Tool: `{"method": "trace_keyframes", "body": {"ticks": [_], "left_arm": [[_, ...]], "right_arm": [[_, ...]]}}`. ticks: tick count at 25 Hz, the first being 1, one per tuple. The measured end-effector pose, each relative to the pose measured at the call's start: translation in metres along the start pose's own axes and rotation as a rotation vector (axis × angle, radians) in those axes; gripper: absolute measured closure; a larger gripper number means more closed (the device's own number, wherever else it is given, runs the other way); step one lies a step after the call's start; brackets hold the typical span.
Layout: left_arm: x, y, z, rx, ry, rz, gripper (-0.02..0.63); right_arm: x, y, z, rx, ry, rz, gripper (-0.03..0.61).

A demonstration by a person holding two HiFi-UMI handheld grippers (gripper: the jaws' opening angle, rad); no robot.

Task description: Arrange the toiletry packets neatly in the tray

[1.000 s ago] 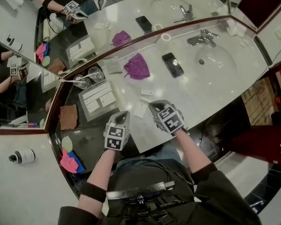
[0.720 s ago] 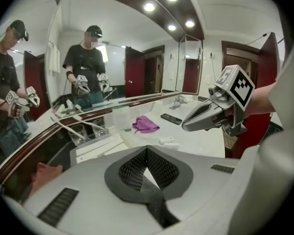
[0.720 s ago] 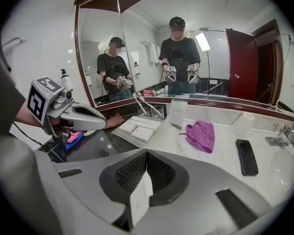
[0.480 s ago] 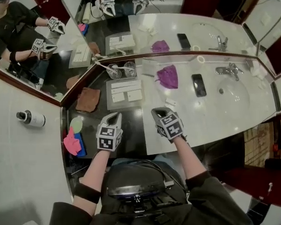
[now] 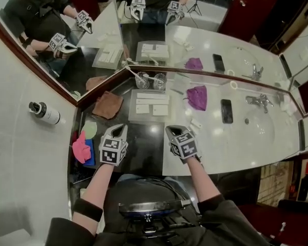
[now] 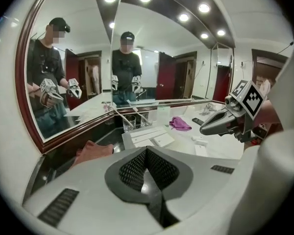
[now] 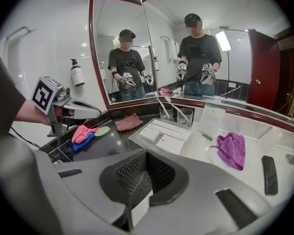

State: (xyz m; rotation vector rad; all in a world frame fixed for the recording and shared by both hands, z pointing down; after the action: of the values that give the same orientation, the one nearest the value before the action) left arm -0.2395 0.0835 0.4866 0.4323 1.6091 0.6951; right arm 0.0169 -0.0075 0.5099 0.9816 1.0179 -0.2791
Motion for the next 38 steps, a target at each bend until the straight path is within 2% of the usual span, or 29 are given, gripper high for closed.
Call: {"method": "trace_keyframes", "body": {"ticks": [6, 12, 14, 21, 25, 30, 38], "left_arm": [[0.000, -0.004, 0.001, 0.025, 0.013, 0.009, 0.612], [-0.011, -0.005, -0.002, 0.010, 0.039, 0.003, 0.612], [-0.015, -0.005, -0.003, 0.007, 0.052, -0.004, 0.612], [-0.029, -0.005, -0.014, -0.009, 0.089, -0.021, 0.612], [-0.037, -0.004, -0.021, -0.011, 0.116, -0.030, 0.612], [-0.044, -0.004, -0.027, -0.007, 0.149, -0.039, 0.612], [-0.060, -0.009, -0.037, 0.000, 0.168, -0.045, 0.612]], "right_arm": [[-0.010, 0.001, -0.001, -0.017, 0.022, -0.011, 0.561], [-0.019, -0.009, -0.005, -0.057, 0.054, -0.017, 0.557], [-0.027, -0.011, -0.002, -0.080, 0.065, -0.024, 0.515], [-0.064, -0.022, 0.006, -0.173, 0.096, -0.052, 0.285], [-0.086, -0.028, 0.008, -0.229, 0.159, -0.075, 0.169], [-0.107, -0.036, 0.018, -0.300, 0.256, -0.092, 0.137], [-0.132, -0.049, 0.039, -0.330, 0.289, -0.135, 0.133]]}}
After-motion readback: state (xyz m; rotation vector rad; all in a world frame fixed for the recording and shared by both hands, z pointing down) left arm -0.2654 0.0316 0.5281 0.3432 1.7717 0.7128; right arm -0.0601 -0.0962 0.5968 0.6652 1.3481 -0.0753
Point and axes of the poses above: the fingertips, and each gripper's own axes: x backward along the fingers, z to its right, y out of its underside, the point moved 9 cm from there along x, backward along the fingers, and after that the axes turned 12 degrees about -z, right-handed, at the moved point
